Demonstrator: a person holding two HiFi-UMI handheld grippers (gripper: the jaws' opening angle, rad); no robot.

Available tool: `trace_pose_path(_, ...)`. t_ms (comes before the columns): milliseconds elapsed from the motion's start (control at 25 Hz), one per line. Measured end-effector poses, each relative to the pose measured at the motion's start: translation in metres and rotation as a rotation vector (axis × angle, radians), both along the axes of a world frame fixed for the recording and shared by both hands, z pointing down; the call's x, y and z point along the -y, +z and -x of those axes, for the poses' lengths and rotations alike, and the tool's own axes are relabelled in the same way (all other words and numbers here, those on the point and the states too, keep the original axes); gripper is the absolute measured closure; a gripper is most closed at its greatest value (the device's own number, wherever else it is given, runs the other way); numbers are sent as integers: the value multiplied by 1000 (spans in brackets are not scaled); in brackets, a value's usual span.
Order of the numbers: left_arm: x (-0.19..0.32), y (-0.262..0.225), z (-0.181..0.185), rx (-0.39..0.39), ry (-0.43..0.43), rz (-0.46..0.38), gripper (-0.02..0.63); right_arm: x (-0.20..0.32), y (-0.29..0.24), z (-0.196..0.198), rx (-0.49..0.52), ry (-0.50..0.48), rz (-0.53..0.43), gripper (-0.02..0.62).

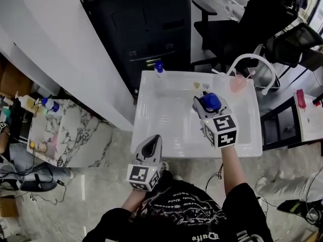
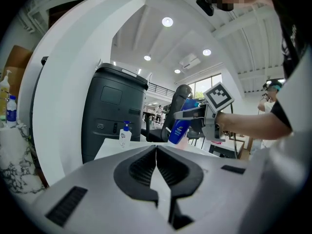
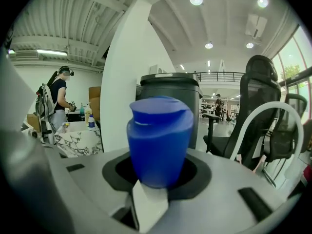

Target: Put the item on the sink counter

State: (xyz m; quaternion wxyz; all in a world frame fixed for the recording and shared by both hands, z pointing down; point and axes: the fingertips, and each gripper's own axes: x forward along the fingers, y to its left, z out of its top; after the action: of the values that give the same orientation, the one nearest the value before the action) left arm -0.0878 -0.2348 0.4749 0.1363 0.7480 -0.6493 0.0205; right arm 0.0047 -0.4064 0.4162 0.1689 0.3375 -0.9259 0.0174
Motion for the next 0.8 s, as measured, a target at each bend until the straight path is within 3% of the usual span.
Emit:
trace_pose_path(320,27,6,20,-17,37,-2,598,56,15,28,6,13,42,457)
trace_pose_path(560,42,20,35,-18,29,46,598,96,28,48,25,10,79,457)
trace_pose_path(800,63,35,47,-11,51,89,598,138,50,64,-36,24,66,457)
